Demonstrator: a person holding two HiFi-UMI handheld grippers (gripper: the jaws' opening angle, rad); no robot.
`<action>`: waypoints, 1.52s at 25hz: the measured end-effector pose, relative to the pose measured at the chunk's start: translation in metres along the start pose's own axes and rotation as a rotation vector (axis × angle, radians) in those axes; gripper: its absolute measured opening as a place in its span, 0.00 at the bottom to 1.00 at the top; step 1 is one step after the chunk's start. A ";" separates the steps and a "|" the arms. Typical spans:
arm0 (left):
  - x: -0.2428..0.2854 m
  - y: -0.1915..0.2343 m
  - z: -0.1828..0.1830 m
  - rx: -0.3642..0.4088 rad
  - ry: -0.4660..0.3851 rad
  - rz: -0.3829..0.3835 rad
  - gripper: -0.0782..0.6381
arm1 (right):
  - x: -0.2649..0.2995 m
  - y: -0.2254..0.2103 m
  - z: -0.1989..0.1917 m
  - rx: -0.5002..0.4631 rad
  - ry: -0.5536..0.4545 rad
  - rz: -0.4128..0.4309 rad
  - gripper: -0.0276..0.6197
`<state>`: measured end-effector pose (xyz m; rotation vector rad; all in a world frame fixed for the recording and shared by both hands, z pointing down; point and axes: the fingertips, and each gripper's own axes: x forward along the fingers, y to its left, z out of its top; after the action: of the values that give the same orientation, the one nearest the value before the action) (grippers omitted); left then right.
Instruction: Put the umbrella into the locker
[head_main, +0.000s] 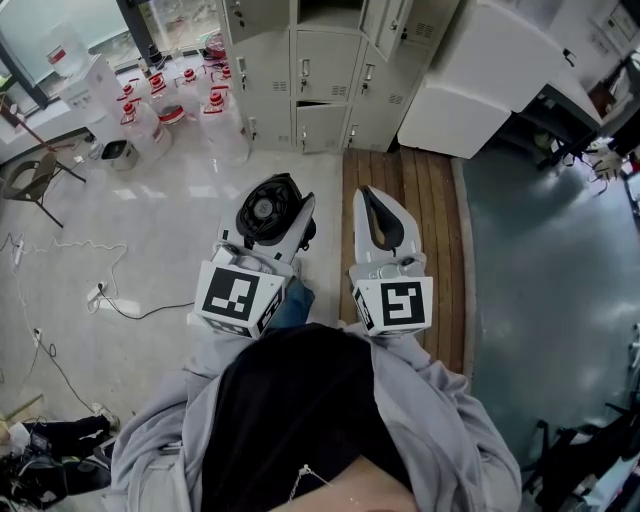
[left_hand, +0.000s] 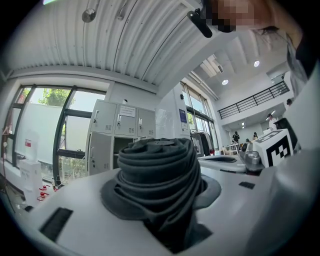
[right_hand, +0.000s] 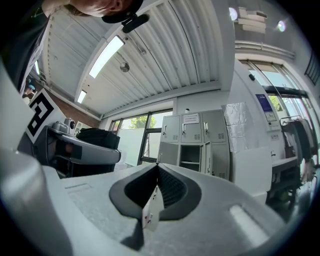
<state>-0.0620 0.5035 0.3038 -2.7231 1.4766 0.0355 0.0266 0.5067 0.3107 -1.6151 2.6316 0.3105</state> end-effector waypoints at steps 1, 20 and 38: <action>0.007 0.006 -0.003 -0.001 -0.002 -0.003 0.39 | 0.008 -0.003 -0.003 -0.005 0.001 -0.003 0.05; 0.188 0.136 -0.016 -0.026 0.007 -0.077 0.39 | 0.205 -0.091 -0.055 0.009 0.062 -0.083 0.05; 0.287 0.216 -0.034 -0.038 0.019 -0.148 0.39 | 0.315 -0.133 -0.080 -0.001 0.076 -0.158 0.05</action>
<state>-0.0865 0.1440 0.3198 -2.8624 1.2866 0.0334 0.0064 0.1563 0.3260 -1.8566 2.5360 0.2484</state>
